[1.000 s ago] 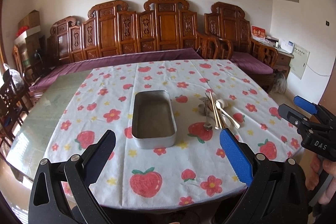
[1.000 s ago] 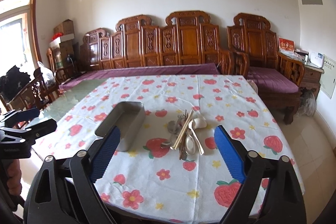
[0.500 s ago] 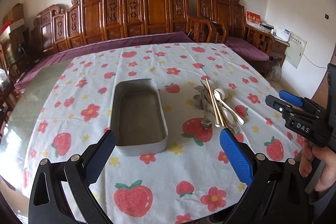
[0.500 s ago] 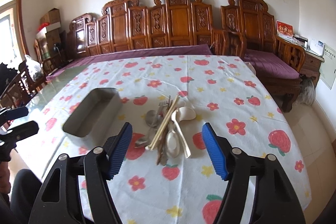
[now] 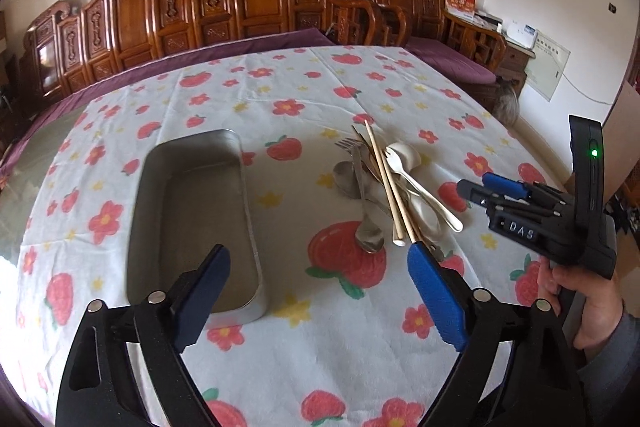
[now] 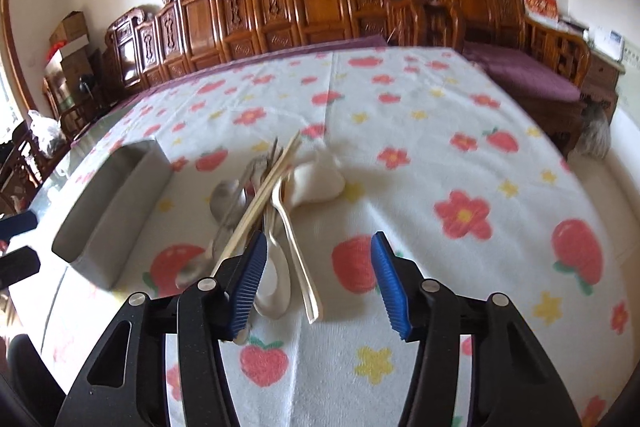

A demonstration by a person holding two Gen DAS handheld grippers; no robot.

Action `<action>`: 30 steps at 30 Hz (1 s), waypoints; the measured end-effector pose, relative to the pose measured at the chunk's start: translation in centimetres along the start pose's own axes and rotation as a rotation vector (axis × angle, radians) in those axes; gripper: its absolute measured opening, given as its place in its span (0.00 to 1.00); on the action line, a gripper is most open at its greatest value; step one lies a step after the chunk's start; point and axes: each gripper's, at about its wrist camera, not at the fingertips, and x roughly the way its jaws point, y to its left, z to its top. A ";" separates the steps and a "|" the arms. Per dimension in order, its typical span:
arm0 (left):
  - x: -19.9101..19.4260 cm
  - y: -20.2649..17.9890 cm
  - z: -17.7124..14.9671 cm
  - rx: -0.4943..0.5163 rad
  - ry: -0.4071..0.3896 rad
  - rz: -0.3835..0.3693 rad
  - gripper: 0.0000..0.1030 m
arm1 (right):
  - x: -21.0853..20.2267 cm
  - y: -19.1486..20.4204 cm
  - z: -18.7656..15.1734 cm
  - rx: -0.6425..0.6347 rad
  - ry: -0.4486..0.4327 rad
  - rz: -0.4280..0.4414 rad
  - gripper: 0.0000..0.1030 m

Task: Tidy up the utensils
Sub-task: 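Move the left gripper to the utensil pile and grasp a metal spoon, then lift the metal spoon with the left gripper while the right gripper grasps a wooden chopstick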

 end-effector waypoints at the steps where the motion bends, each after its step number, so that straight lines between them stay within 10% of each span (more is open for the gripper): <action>1: 0.7 -0.3 0.2 0.005 0.008 -0.005 0.79 | 0.3 0.0 -0.1 0.003 0.010 0.005 0.54; 30: 15.5 -3.3 3.9 0.058 0.227 -0.085 0.03 | -0.3 0.7 0.8 -0.003 0.003 0.071 0.54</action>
